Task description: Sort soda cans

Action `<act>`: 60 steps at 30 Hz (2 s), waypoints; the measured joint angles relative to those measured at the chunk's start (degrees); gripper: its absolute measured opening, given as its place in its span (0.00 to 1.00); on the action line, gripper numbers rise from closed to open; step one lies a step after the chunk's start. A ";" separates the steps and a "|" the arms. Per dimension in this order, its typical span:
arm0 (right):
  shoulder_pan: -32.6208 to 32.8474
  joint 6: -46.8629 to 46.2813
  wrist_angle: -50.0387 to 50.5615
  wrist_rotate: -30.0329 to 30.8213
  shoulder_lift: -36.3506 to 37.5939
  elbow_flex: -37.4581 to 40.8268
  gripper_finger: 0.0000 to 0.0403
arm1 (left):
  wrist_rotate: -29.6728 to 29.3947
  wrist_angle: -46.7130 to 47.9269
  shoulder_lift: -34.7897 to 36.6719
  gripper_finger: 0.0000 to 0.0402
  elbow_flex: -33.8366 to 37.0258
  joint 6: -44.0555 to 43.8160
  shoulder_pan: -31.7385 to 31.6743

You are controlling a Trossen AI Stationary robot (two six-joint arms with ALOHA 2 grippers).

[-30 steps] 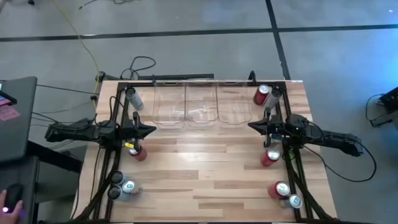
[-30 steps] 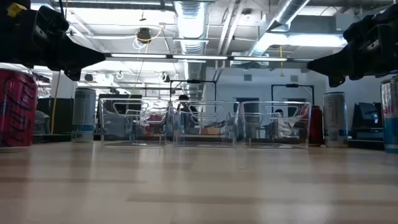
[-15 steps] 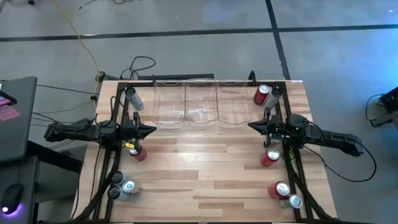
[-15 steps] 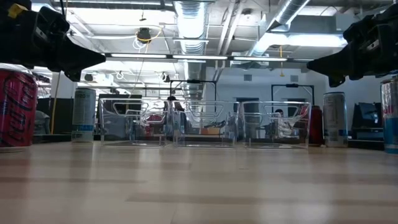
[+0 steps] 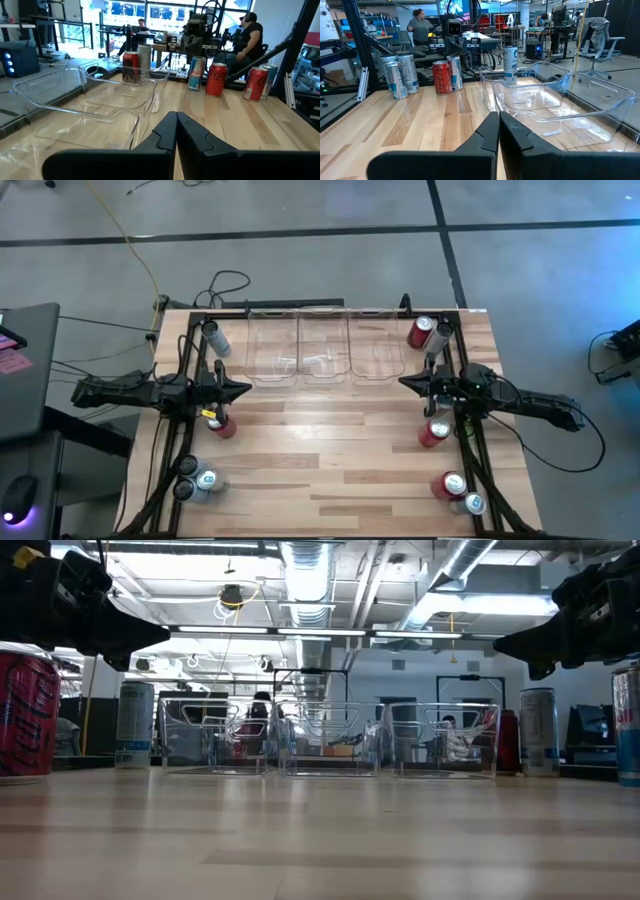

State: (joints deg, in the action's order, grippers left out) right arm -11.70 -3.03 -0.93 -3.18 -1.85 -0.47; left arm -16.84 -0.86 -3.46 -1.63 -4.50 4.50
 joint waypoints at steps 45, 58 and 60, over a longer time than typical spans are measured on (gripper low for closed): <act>-0.31 0.07 -15.57 2.98 -5.12 -14.97 0.11 | -10.32 -7.03 -0.67 0.33 -11.23 6.09 -0.10; -1.19 8.39 -14.49 7.57 -21.67 -20.48 0.63 | -26.29 3.88 -16.37 0.68 -28.37 3.83 -0.10; -2.25 6.04 -14.29 11.97 -23.22 -20.98 0.71 | -26.49 8.70 -19.54 0.69 -32.20 2.44 -0.12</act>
State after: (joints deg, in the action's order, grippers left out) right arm -13.96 3.02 -15.22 8.79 -25.07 -21.45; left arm -43.33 7.83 -23.00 -33.83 -2.07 4.38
